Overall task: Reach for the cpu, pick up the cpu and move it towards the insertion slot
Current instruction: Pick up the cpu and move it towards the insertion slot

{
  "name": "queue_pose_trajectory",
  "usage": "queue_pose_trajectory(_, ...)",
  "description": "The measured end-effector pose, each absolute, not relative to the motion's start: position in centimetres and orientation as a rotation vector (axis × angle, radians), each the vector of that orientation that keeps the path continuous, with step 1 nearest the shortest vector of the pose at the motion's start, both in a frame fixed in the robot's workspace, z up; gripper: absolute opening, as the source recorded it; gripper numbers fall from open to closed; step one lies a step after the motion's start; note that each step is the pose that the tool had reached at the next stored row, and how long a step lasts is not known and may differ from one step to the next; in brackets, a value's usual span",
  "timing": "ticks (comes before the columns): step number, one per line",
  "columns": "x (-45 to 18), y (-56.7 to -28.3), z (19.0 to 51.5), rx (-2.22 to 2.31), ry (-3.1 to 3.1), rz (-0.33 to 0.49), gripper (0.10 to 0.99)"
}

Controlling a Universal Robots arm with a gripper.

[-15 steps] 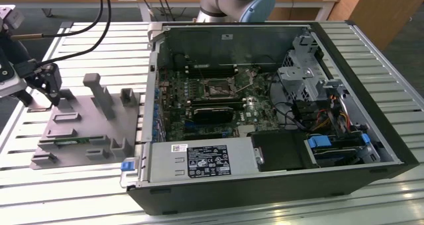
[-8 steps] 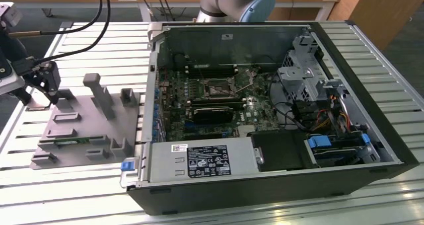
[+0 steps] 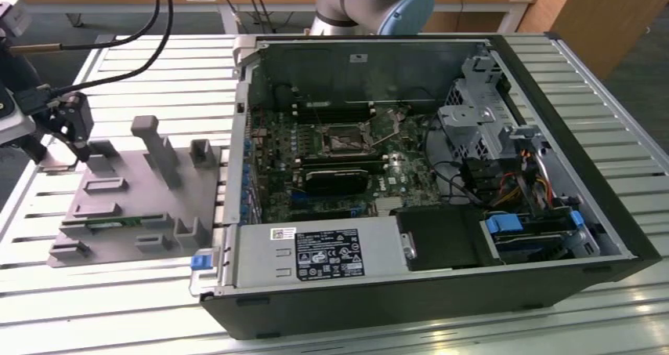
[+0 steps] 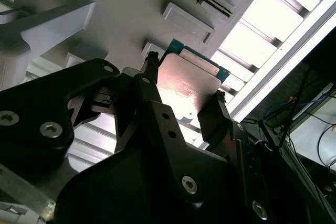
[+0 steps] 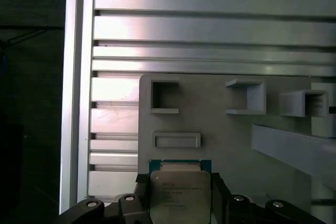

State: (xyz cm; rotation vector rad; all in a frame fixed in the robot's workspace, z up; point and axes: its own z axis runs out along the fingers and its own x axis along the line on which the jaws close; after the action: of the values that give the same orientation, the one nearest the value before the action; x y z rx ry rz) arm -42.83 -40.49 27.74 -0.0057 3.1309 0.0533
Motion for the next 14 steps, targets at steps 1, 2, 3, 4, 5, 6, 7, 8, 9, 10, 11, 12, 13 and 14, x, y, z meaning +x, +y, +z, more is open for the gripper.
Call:
queue_pose_trajectory(1,-42.8,-40.5,27.8,-0.006,3.131,0.053,0.545)
queue_pose_trajectory(2,-42.8,-40.5,27.9,-0.006,3.131,0.053,0.545)
queue_pose_trajectory(3,-42.8,-40.5,28.0,-0.006,3.131,0.053,0.545)
queue_pose_trajectory(4,-42.8,-40.5,28.1,-0.006,3.131,0.053,0.545)
queue_pose_trajectory(5,-42.8,-40.5,28.3,-0.006,3.131,0.053,0.545)
queue_pose_trajectory(6,-42.8,-40.5,28.4,-0.006,3.131,0.053,0.545)
queue_pose_trajectory(7,-42.8,-40.5,28.4,-0.006,3.131,0.053,0.545)
queue_pose_trajectory(8,-42.8,-40.5,28.5,-0.006,3.131,0.053,0.545)
queue_pose_trajectory(9,-42.8,-40.5,28.6,-0.006,3.131,0.053,0.545)
queue_pose_trajectory(10,-42.8,-40.5,28.7,-0.006,3.131,0.053,0.545)
queue_pose_trajectory(11,-42.8,-40.5,28.8,-0.006,3.131,0.053,0.545)
queue_pose_trajectory(12,-42.8,-40.5,28.9,-0.006,3.131,0.053,0.545)
queue_pose_trajectory(13,-42.8,-40.5,29.0,-0.006,3.131,0.053,0.545)
queue_pose_trajectory(14,-42.8,-40.5,29.2,-0.006,3.131,0.053,0.545)
